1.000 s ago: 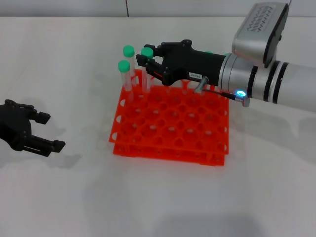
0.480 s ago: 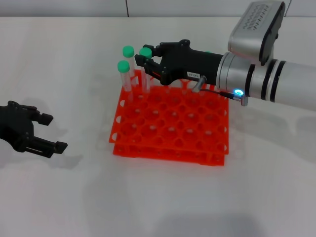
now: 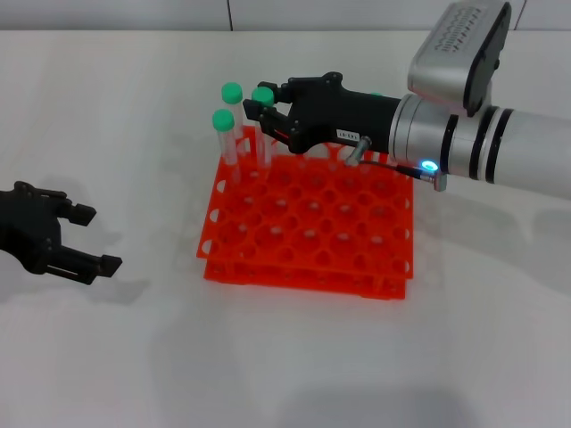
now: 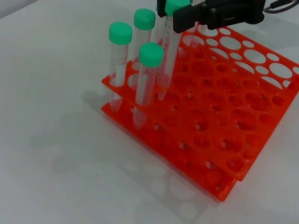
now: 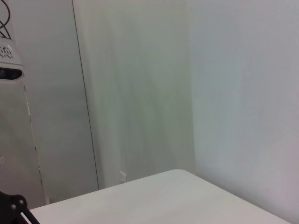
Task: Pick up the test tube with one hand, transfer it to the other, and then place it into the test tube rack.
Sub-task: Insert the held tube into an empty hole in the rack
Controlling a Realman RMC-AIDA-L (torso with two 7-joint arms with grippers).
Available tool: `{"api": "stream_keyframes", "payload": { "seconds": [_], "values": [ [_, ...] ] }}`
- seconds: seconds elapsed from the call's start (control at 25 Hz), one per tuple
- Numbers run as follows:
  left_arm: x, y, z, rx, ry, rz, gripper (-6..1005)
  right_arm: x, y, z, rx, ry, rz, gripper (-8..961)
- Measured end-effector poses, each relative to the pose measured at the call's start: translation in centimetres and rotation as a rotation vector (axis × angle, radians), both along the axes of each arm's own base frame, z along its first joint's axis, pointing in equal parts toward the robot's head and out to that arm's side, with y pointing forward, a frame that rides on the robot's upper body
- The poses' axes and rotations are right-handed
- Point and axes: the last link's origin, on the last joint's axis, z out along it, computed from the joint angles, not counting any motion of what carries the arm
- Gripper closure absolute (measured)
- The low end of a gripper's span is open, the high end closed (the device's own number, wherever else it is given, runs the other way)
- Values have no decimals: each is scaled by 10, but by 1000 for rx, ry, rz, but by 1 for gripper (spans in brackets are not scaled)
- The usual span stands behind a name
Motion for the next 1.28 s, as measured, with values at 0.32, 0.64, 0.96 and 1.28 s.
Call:
{"api": "stream_keyframes", "payload": {
  "seconds": [0.32, 0.64, 0.96, 1.28],
  "values": [
    [0, 1, 0, 4, 1, -1, 111, 3, 0, 0, 0, -6, -8, 670],
    [0, 1, 0, 4, 1, 1, 112, 5, 0, 0, 1, -8, -12, 664],
    [-1, 1, -1, 1, -2, 3, 112, 5, -1, -1, -3, -12, -10, 659],
    [-1, 1, -1, -1, -3, 4, 112, 5, -1, -2, -3, -15, -7, 653]
  ]
}}
